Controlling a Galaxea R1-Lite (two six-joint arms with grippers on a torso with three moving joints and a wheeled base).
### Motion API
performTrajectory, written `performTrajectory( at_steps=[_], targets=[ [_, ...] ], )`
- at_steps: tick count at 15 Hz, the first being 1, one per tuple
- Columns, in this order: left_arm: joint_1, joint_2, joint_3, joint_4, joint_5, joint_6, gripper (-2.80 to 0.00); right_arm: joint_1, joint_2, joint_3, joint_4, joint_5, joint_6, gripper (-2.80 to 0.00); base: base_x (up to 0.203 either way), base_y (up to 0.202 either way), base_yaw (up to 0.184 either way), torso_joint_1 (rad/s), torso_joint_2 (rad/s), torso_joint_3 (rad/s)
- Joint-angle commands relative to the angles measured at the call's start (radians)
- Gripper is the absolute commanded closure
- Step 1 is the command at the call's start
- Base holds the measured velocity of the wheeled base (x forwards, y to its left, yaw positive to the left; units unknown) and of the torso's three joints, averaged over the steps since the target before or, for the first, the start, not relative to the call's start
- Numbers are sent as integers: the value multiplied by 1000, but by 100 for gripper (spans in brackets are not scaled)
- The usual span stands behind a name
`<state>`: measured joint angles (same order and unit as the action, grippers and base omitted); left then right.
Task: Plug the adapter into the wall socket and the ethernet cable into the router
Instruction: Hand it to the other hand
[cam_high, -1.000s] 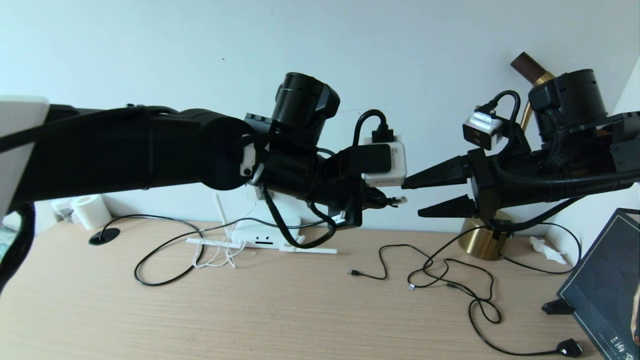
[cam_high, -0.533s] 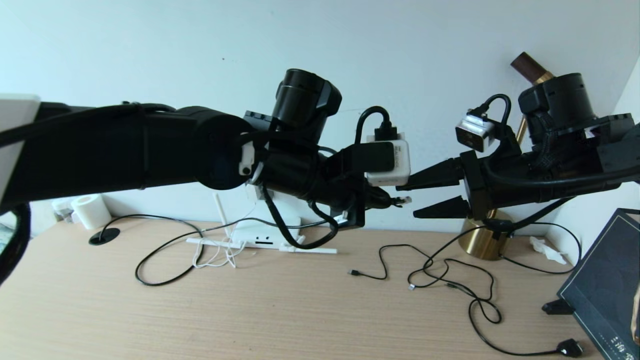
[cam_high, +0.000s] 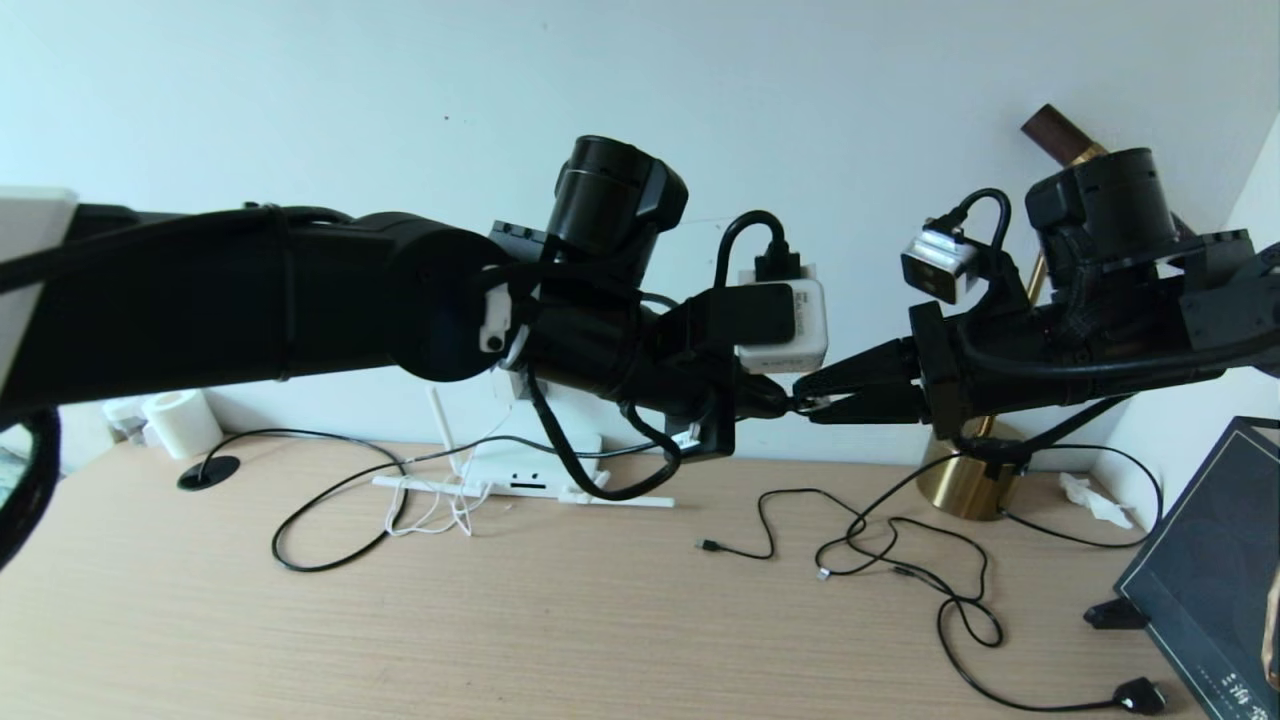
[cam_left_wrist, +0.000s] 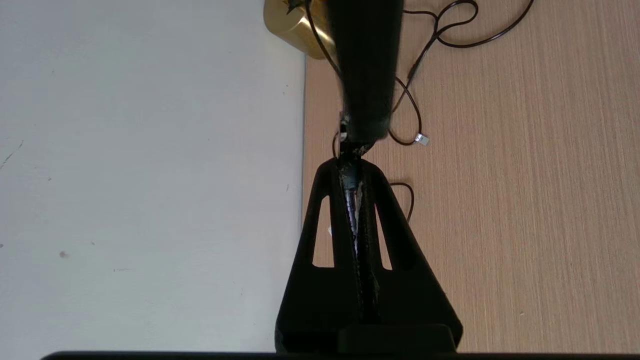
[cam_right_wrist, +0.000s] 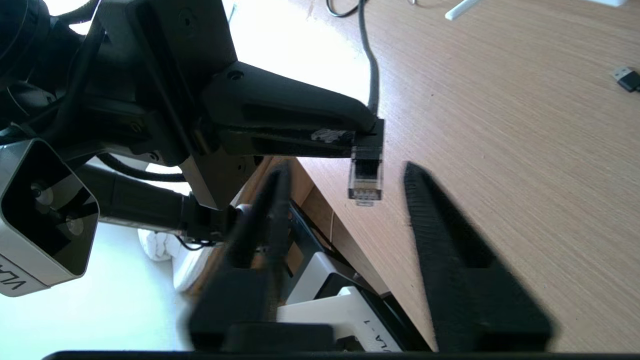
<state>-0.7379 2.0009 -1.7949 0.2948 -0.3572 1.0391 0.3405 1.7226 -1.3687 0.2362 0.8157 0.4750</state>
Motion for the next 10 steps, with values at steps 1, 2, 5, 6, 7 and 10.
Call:
performTrajectory(
  at_steps=[1,2,5,6,7,10],
  targets=[
    [2,1,-2,3,-2,5,0,14,2,2,2,5,2,0,0,0,0,0,0,0],
    [2,1,-1,3,-3,6,0,15,7,2,2,5,2,0,0,0,0,0,0,0],
    [3,4,-1,-5,-5,7,0,20,8,2,2,5,2,0,0,0,0,0,0,0],
    [3,6,-1,-6,-5,5,0,20,8,2,2,5,2,0,0,0,0,0,0,0],
    [3,7,-3,-8,-5,7,0,21,8,2,2,5,2,0,0,0,0,0,0,0],
    [3,5,-3,-3,-7,7,-280,21,8,3,2,5,2,0,0,0,0,0,0,0]
  ],
)
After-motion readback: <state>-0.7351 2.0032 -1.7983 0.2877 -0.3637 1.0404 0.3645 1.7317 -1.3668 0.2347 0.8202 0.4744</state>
